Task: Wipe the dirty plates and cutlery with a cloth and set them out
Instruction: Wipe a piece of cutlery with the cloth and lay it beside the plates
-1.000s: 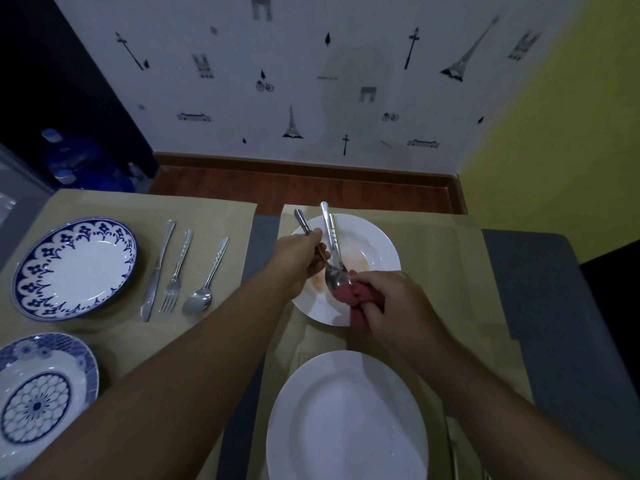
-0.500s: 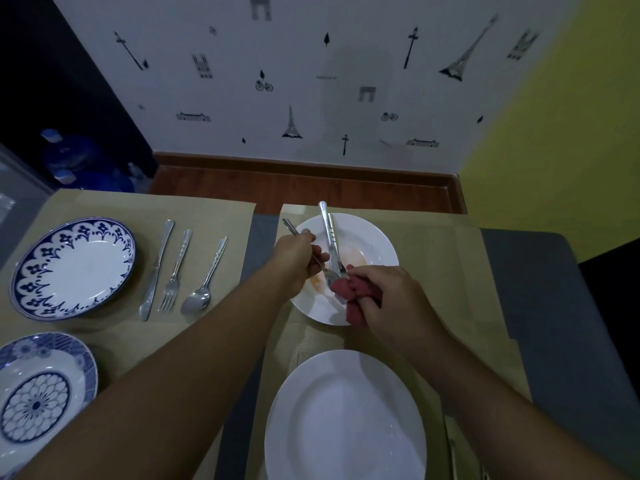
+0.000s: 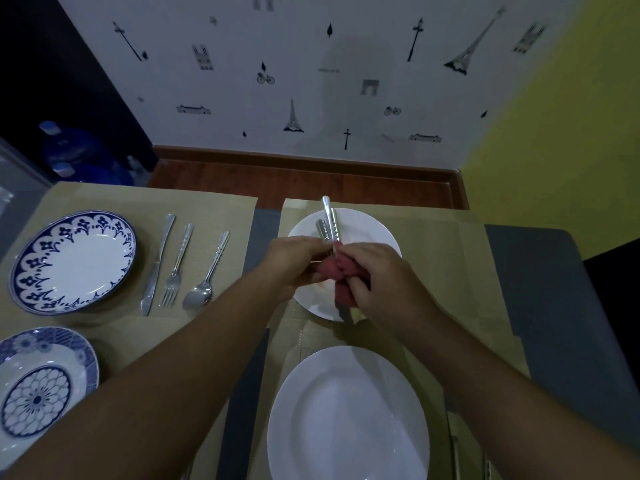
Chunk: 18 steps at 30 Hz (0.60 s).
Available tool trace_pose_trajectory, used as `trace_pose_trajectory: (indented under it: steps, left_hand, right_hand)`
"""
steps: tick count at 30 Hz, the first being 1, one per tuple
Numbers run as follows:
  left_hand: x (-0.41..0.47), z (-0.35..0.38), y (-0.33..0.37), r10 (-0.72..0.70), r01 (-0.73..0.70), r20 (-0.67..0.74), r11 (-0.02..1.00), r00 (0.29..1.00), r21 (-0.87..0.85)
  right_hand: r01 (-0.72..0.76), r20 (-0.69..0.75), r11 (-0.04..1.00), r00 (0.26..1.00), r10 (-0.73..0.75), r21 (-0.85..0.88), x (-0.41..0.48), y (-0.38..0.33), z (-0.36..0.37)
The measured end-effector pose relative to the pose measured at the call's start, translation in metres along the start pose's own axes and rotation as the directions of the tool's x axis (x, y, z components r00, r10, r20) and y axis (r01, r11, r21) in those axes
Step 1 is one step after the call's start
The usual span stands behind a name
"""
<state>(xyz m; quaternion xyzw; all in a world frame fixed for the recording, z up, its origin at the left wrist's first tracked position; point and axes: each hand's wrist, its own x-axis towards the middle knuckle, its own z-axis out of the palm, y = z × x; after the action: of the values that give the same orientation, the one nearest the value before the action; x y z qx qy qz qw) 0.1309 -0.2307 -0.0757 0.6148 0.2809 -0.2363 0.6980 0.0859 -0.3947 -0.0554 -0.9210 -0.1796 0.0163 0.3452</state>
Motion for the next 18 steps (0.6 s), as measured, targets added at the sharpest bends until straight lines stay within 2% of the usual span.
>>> trace_pose_trajectory:
  steps: [6, 9, 13, 18]
  left_hand:
    - [0.007, -0.005, 0.012, 0.027, -0.026, -0.055, 1.0, 0.998, 0.012]
    - [0.01, -0.007, 0.008, 0.024, -0.024, -0.093, 1.0, 0.995, 0.0]
    - [0.008, 0.0, 0.004, 0.059, -0.054, -0.075, 0.996, 0.995, 0.067]
    - [0.02, -0.009, 0.016, 0.052, -0.054, -0.082, 0.998, 0.995, -0.02]
  right_hand:
    - [0.141, 0.156, 0.988, 0.979, -0.129, -0.069, -0.008, 0.004, 0.011]
    - [0.2, 0.147, 0.976, 0.972, -0.185, -0.091, -0.022, 0.008, 0.018]
    - [0.171, 0.145, 0.984, 0.976, -0.164, -0.042, 0.004, 0.001, 0.024]
    - [0.17, 0.117, 0.982, 0.98, -0.16, -0.081, -0.011, 0.005, 0.029]
